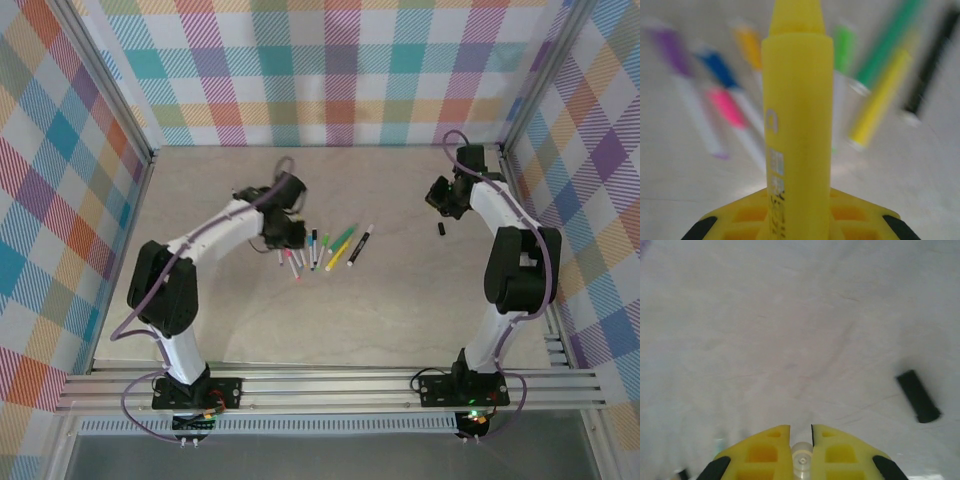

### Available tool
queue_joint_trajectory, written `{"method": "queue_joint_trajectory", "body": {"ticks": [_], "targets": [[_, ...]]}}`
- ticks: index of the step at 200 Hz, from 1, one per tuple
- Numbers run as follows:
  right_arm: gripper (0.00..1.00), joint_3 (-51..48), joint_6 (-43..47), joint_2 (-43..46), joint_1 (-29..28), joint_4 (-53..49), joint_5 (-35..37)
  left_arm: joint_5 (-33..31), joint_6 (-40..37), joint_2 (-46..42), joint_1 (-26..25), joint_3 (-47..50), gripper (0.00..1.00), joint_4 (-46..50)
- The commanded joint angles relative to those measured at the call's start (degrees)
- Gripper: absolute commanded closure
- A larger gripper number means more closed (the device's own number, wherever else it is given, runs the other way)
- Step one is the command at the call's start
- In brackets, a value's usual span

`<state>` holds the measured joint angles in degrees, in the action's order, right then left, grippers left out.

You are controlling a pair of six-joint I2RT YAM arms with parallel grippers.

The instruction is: Open the pen caps

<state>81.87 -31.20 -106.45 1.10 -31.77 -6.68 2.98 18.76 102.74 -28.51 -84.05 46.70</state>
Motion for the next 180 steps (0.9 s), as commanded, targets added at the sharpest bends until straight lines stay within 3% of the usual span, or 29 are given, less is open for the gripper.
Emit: {"method": "queue_joint_trajectory", "body": {"ticks": [1,48,80,119,146,180], "targets": [[1.00,0.4,3.3,-1.8,0.0,-4.4,5.1,-5.9,-1.6,2.9,5.5,-5.7,1.00,3.9],[1.00,0.7,4.6,-4.4,-1.1,-4.9,8.3,-10.2,-1.6,16.4,10.9,-17.0,1.00,5.9],[1.00,-0.2,4.8,-5.7,-1.5,-4.7,9.0,-15.9,-1.0,27.3,12.0,-30.6,1.00,12.3],[1.00,-0.4,5.2,-6.4,-2.4,-4.9,10.6,-17.4,0.2,34.4,13.6,-39.9,1.00,16.5],[1.00,-0.5,5.4,-6.7,-3.1,-5.3,11.9,-19.2,0.3,37.2,14.4,-41.2,1.00,18.1],[1.00,-1.2,5.1,-6.8,-3.2,-5.2,12.0,-19.6,0.0,37.4,14.6,-37.9,0.77,16.8]]}}
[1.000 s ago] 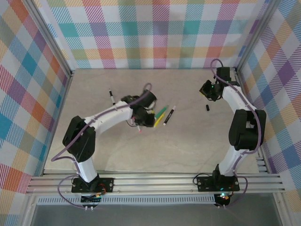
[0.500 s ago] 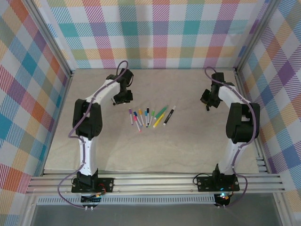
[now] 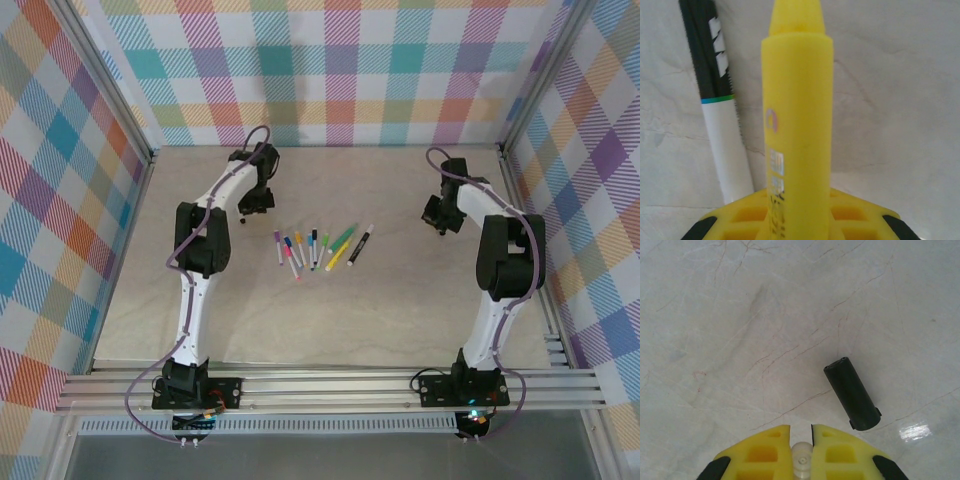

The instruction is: Open the pen caps

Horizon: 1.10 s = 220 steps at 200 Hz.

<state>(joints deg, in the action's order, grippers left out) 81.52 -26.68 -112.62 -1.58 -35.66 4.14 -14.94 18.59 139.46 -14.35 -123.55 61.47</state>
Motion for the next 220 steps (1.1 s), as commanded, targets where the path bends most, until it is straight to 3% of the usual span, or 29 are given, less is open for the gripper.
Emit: {"method": "queue_joint_trajectory", "body": {"ticks": [1,24,103,140,220], "targets": [[1.00,-0.9,0.6,-0.6,-0.6,-1.3,1.1,-1.7,0.1,0.6,0.5,1.6,0.76,2.0],[0.99,-0.8,0.5,-0.7,-0.9,-1.5,1.3,-1.0,0.0,0.5,0.5,2.6,0.71,1.5],[0.90,-0.4,0.5,-0.1,-1.3,-3.5,4.9,-5.7,0.0,-0.7,0.5,3.2,0.71,2.5],[0.73,0.4,0.5,0.1,-1.6,-4.8,6.6,-3.2,-0.1,-2.9,0.4,3.7,0.70,1.4],[0.67,1.7,0.0,5.4,-4.9,-7.1,7.0,-0.1,-1.0,-10.6,-1.1,4.5,0.68,0.1]]}}
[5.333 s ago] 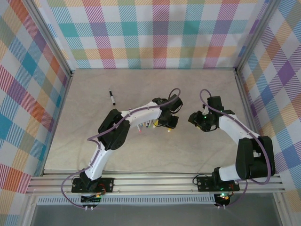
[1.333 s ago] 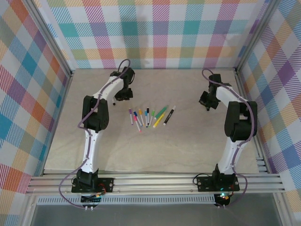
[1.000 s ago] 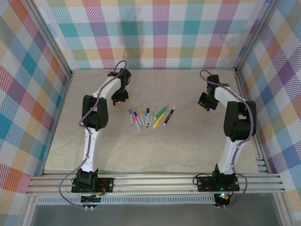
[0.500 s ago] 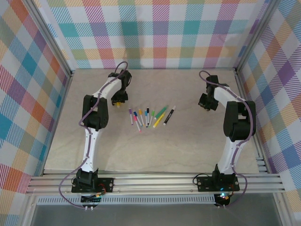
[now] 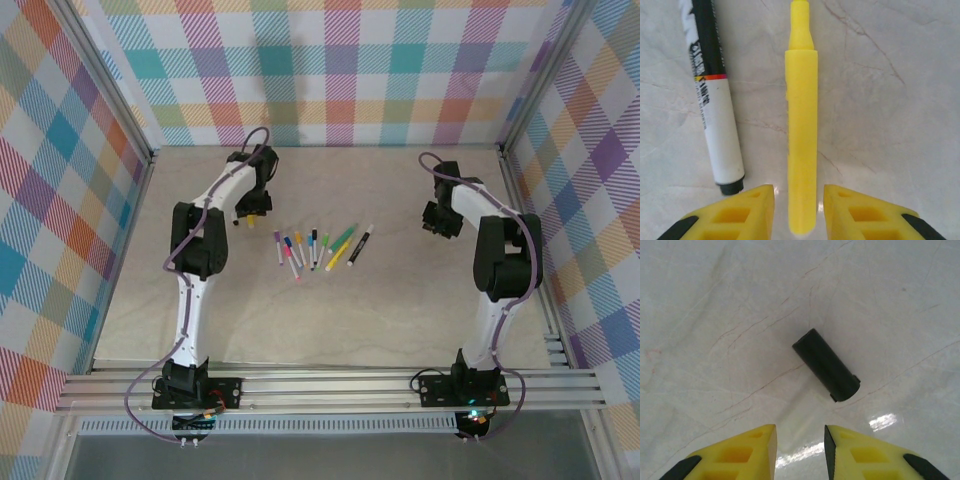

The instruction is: Open the pen caps

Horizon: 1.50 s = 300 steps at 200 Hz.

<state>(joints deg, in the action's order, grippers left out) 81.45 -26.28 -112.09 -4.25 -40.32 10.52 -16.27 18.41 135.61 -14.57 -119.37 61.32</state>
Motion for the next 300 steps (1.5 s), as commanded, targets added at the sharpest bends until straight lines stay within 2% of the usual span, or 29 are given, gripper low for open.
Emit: {"method": "queue_joint_trajectory", "body": {"ticks": [1,23,62,73,98,126,186,300], "targets": [[0.67,1.8,-0.3,5.0,-2.4,-2.5,0.6,1.4,-0.8,-7.0,-1.0,0.4,0.68,0.2],[0.67,0.1,-0.7,9.1,-5.4,-2.6,-0.9,3.5,-0.9,-12.6,-3.6,3.5,0.68,-1.9],[0.66,-10.4,-3.5,17.9,-8.2,2.2,-9.1,8.5,0.4,-22.8,-13.3,15.2,0.68,-10.5],[0.63,-13.7,-4.3,20.3,-8.2,3.5,-11.3,10.7,1.1,-24.2,-16.2,17.9,0.68,-13.0],[0.56,-19.2,-4.8,24.7,-8.4,4.5,-13.0,12.4,3.0,-24.4,-22.9,20.7,0.67,-16.5],[0.55,-23.2,-4.3,28.3,-8.4,4.5,-12.6,13.2,5.1,-20.8,-27.6,20.1,0.64,-18.6],[0.52,-26.8,-3.9,30.0,-8.4,5.5,-11.9,16.5,6.3,-11.7,-31.8,15.1,0.59,-20.0],[0.52,-27.2,-4.5,28.9,-8.3,7.4,-13.5,16.8,6.1,-3.1,-32.2,9.5,0.60,-18.8]]}}
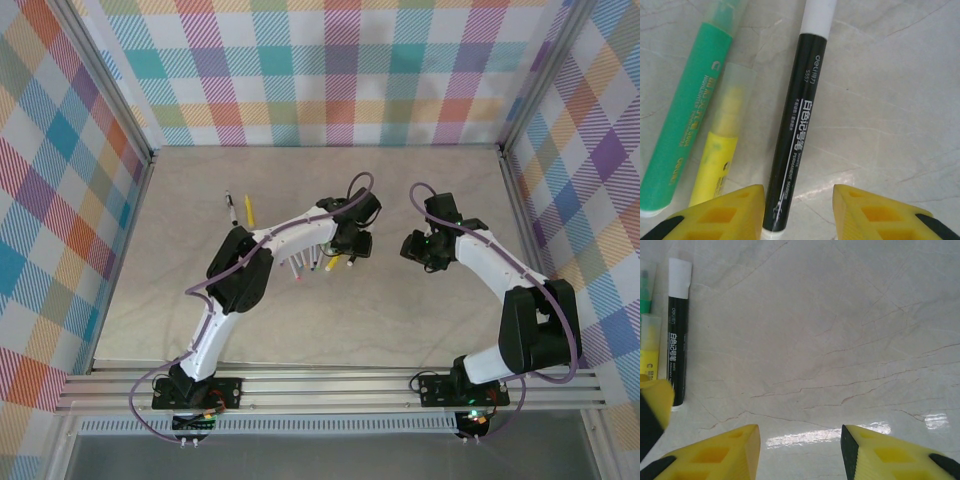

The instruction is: Open the pen caps

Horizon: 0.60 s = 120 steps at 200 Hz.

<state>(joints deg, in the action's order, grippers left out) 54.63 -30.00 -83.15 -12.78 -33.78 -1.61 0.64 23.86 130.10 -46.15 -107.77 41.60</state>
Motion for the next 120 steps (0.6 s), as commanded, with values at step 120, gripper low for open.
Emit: {"method": "queue_joint_trajectory", "body": {"ticks": [120], "targets": [[0.55,-0.5,-1.3,-0.1,0.4,2.5,-3.4,-7.8,0.1,8.0,-2.6,-3.6,0.71,2.6]]}}
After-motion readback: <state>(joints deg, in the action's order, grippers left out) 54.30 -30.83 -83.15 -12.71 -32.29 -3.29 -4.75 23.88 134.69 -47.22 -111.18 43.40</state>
